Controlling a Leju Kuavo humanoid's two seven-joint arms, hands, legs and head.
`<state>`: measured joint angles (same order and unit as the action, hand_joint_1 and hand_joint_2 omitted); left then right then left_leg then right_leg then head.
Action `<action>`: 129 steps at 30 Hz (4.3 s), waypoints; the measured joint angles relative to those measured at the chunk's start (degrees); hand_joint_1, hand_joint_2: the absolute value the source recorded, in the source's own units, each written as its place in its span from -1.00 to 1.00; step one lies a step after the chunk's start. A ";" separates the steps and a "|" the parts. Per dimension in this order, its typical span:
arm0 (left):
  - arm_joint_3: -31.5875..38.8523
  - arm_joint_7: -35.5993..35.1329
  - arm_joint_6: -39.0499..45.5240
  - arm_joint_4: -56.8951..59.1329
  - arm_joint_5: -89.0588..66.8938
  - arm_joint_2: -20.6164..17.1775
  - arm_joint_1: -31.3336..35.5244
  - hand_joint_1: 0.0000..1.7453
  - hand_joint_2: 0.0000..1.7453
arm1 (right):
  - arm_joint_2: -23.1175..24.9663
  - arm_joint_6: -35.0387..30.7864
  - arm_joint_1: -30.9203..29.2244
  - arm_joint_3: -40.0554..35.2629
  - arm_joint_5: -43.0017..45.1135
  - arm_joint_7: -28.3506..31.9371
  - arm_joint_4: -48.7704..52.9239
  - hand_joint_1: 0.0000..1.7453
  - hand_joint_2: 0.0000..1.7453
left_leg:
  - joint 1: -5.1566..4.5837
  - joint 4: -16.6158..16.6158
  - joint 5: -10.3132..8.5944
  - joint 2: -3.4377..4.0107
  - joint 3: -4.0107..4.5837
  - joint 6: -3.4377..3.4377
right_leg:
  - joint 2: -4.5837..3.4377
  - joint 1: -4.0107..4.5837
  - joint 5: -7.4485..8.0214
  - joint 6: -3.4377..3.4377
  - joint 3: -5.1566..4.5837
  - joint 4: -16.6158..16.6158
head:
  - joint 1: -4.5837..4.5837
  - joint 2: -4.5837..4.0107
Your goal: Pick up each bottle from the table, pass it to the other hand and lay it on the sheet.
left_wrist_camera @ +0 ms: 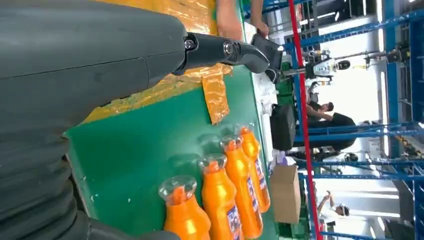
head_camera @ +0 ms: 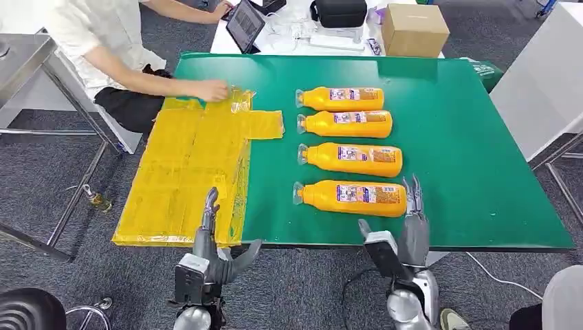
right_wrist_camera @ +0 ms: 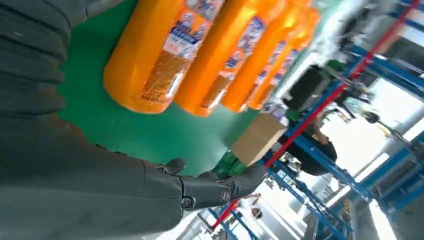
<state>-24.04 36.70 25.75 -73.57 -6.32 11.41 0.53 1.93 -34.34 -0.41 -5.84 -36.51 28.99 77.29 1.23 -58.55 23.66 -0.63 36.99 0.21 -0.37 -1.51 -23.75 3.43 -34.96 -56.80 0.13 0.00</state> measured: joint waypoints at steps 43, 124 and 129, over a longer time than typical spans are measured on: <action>-3.17 -1.09 -4.52 5.42 3.30 1.88 6.61 -1.00 1.00 | -10.39 13.82 -18.76 -8.77 -14.18 -7.84 -26.78 -1.00 1.00 | -0.05 -0.02 -0.01 -0.06 0.01 -0.04 | 0.01 -0.05 0.01 0.03 0.03 0.00 | 0.02 0.00; -3.21 0.13 0.85 -3.15 25.51 0.00 -2.38 -1.00 1.00 | -6.80 25.42 -2.85 -5.84 18.32 -3.18 -0.79 1.00 1.00 | -0.05 -0.01 0.09 -0.20 -0.14 -0.11 | 0.03 -0.05 -0.13 0.16 0.21 0.01 | 0.00 0.00; -2.84 -1.18 -2.05 -4.04 29.81 -0.61 -2.85 -1.00 1.00 | -5.62 25.31 -1.98 -5.31 21.45 -1.83 -0.01 1.00 1.00 | -0.04 -0.01 0.10 -0.20 -0.14 -0.10 | 0.02 -0.04 -0.14 0.16 0.19 0.01 | 0.00 0.00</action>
<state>-26.88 35.52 23.70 -77.61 23.49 10.80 -2.32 -3.69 -9.03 -2.39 -11.15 -15.06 27.17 77.29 1.19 -58.56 23.76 -0.83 36.85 0.11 -0.35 -1.55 -23.89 3.59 -34.78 -56.79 0.13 0.00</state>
